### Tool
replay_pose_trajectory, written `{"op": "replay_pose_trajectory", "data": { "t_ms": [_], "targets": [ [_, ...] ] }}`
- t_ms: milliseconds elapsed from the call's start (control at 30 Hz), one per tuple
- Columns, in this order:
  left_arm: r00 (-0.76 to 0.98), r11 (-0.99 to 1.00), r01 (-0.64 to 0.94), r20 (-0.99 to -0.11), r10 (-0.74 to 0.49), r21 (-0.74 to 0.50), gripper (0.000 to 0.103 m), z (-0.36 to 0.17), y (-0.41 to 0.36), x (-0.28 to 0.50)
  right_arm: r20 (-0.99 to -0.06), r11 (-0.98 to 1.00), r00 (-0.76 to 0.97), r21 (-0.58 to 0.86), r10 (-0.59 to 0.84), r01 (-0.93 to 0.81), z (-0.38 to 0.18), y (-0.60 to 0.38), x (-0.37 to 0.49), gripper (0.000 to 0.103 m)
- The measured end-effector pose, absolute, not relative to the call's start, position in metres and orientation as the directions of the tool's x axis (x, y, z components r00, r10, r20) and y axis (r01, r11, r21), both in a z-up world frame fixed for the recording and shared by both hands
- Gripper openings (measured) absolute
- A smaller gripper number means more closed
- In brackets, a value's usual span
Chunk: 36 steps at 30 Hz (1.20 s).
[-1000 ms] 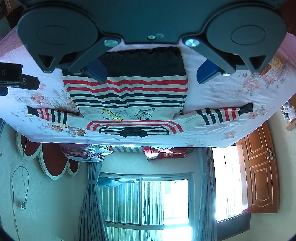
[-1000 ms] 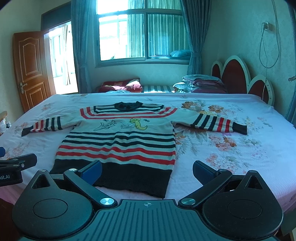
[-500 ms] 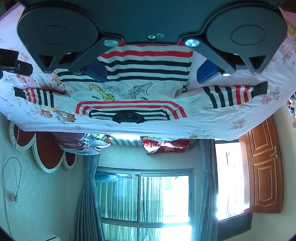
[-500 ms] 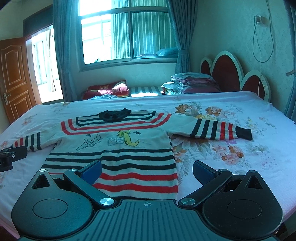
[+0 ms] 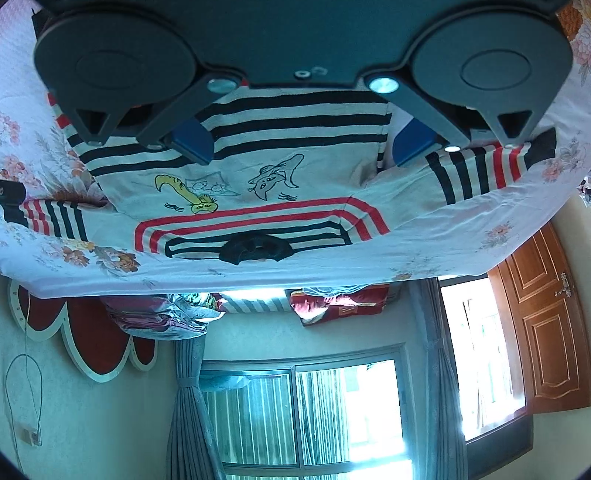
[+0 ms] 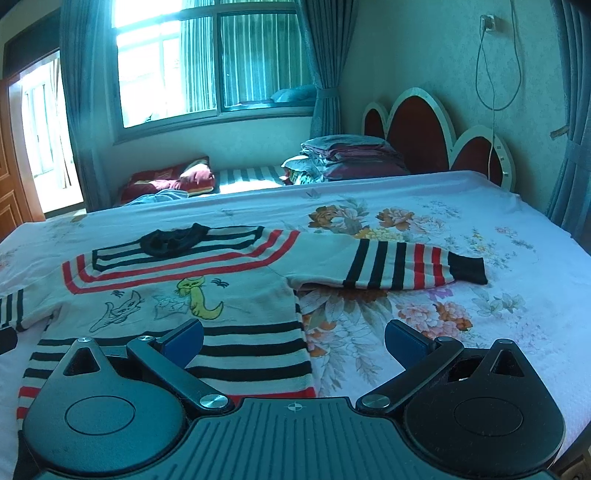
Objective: Fold small clothes
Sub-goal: 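Reach the right tool to the black sleeve cuff and grasp it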
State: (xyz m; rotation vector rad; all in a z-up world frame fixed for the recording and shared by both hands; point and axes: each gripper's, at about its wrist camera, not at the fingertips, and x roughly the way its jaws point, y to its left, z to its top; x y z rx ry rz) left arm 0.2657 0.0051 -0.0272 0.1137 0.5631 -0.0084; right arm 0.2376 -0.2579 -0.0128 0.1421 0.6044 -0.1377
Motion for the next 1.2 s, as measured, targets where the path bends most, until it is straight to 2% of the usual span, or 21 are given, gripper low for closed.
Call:
{"op": "replay_pose_trajectory", "data": {
  "t_ms": [267, 767, 833, 1067, 1133, 1200],
  "targets": [
    [0.846, 0.996, -0.015, -0.530, 0.062, 0.093, 0.103, -0.039, -0.010, 0.320, -0.596, 0.961, 0.794, 0.131, -0.119, 0.242, -0.038, -0.332, 0.300, 0.103],
    [0.758, 0.990, 0.004, -0.646, 0.089, 0.140, 0.103, -0.073, -0.090, 0.413, -0.625, 0.850, 0.754, 0.269, -0.203, 0.452, -0.103, -0.496, 0.377, 0.102],
    [0.753, 0.989, 0.011, -0.652, 0.088, 0.146, 0.103, -0.076, -0.098, 0.421, -0.641, 0.830, 0.742, 0.296, -0.194, 0.473, -0.115, -0.512, 0.384, 0.066],
    [0.737, 0.987, 0.005, -0.668, 0.104, 0.159, 0.103, -0.083, -0.115, 0.444, -0.686, 0.733, 0.710, 0.399, -0.161, 0.551, -0.150, -0.557, 0.396, 0.063],
    [0.728, 0.988, -0.001, -0.677, 0.108, 0.156, 0.103, -0.085, -0.115, 0.449, -0.694, 0.705, 0.705, 0.427, -0.146, 0.566, -0.159, -0.567, 0.398, 0.050],
    [0.730, 0.989, 0.001, -0.676, 0.102, 0.151, 0.103, -0.084, -0.114, 0.452, -0.683, 0.683, 0.716, 0.456, -0.142, 0.570, -0.163, -0.574, 0.398, 0.048]
  ]
}}
